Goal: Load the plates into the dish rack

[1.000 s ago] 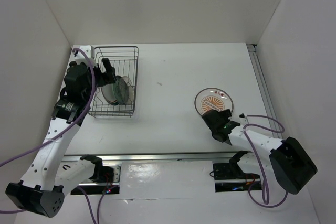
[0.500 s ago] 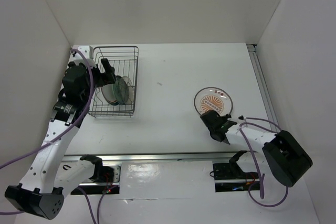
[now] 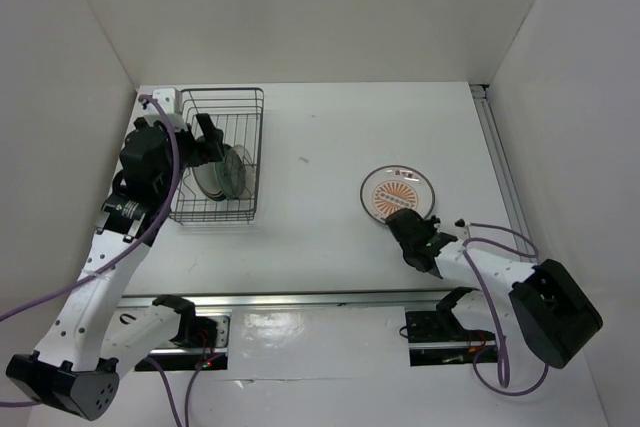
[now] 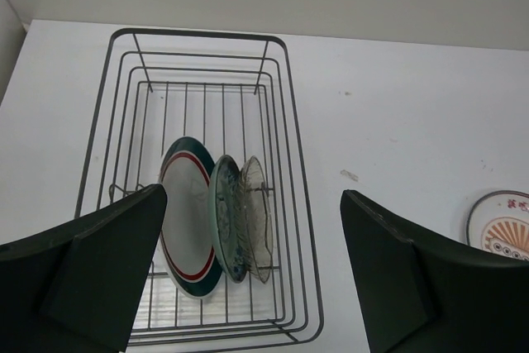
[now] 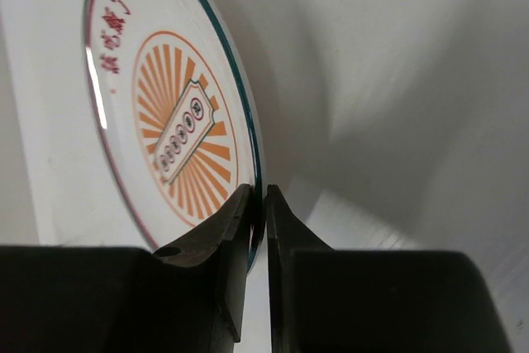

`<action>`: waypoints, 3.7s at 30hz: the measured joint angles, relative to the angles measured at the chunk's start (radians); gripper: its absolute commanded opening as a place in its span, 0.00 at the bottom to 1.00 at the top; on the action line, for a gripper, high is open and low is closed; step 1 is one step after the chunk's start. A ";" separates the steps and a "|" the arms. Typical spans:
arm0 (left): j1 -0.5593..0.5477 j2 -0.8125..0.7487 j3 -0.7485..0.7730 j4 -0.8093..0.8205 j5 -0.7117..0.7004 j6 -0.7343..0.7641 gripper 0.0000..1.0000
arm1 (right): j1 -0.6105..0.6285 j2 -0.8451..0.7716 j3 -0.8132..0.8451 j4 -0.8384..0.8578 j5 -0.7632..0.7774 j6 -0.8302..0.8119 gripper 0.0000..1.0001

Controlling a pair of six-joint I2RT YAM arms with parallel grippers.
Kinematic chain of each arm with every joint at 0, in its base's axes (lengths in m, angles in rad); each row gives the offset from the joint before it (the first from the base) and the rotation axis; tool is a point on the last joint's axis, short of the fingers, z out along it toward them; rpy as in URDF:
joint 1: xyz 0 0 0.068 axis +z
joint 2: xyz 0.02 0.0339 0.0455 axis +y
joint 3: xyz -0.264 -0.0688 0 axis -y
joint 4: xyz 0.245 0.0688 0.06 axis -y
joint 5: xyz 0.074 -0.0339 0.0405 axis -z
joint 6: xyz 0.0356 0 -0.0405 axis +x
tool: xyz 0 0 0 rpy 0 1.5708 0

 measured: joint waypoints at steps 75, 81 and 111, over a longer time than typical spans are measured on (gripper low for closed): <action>-0.052 -0.068 0.113 -0.021 -0.460 0.177 0.00 | 0.068 -0.212 0.010 1.021 -0.749 -1.109 1.00; -0.051 -0.068 0.017 0.262 -0.705 0.489 0.00 | 0.068 -0.219 0.053 0.938 -0.775 -1.138 1.00; 0.182 0.101 -0.143 0.388 -0.205 0.385 0.00 | 0.068 -0.379 0.059 0.760 -0.858 -1.165 1.00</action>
